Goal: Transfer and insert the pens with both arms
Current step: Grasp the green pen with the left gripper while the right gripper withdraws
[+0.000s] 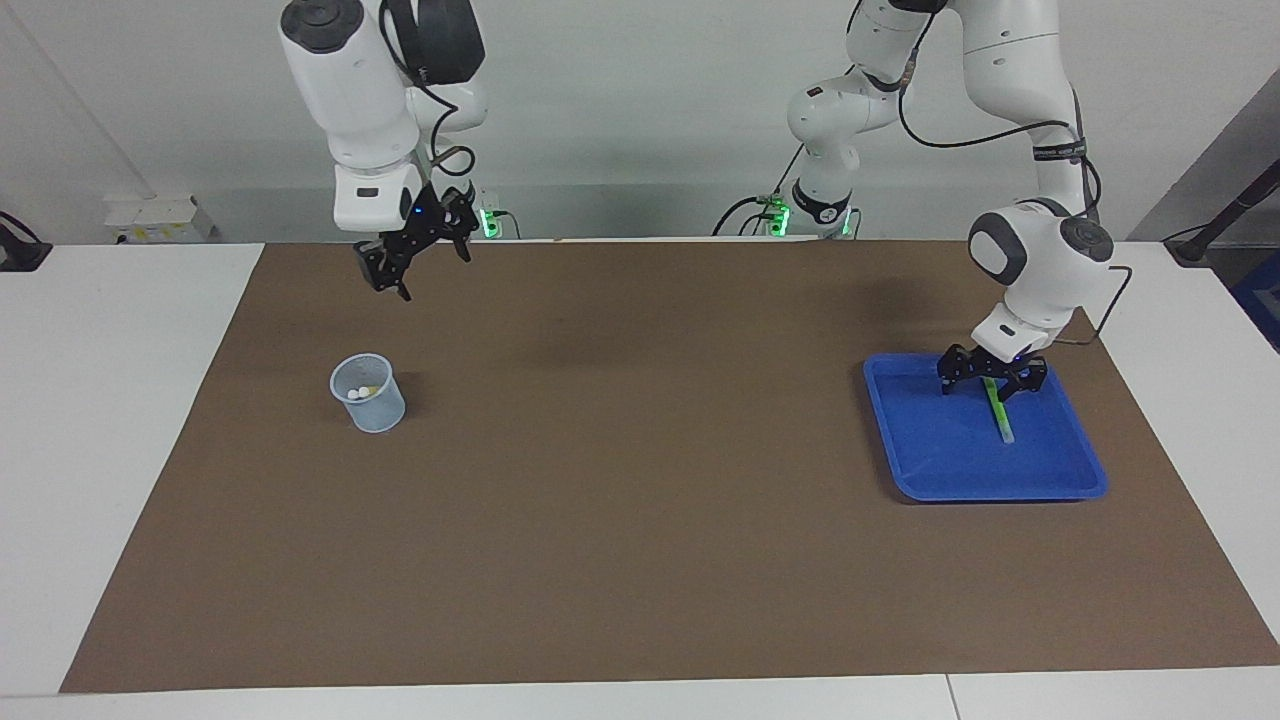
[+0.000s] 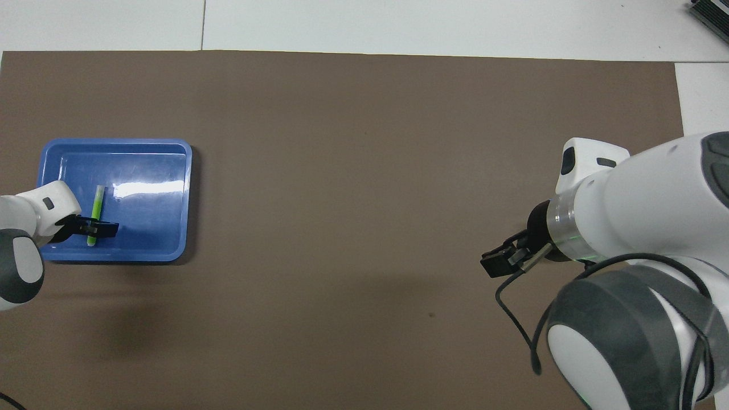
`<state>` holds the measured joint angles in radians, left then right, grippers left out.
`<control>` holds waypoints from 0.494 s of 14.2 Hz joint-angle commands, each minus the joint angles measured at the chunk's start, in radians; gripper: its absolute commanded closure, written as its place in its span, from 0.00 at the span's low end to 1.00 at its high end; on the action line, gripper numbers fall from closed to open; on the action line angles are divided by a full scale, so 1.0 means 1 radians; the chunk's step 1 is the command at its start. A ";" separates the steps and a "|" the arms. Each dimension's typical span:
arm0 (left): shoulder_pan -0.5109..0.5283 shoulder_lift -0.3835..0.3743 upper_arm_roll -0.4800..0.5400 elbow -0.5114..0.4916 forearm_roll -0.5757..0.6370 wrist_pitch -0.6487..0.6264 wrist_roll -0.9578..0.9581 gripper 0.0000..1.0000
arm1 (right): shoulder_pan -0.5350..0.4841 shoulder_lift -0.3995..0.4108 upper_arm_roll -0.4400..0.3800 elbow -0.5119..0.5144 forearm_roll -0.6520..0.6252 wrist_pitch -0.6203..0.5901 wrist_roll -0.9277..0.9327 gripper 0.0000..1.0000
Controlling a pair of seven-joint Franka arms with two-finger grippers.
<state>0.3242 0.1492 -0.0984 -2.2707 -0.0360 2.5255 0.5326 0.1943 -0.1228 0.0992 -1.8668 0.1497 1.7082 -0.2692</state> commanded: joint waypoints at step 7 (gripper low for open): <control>0.006 0.064 -0.006 0.049 0.019 0.025 0.000 0.13 | 0.080 -0.037 0.005 -0.077 0.217 0.131 0.491 0.00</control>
<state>0.3258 0.1724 -0.1002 -2.2416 -0.0359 2.5270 0.5327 0.2589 -0.1240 0.1024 -1.8879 0.3153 1.7842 0.1642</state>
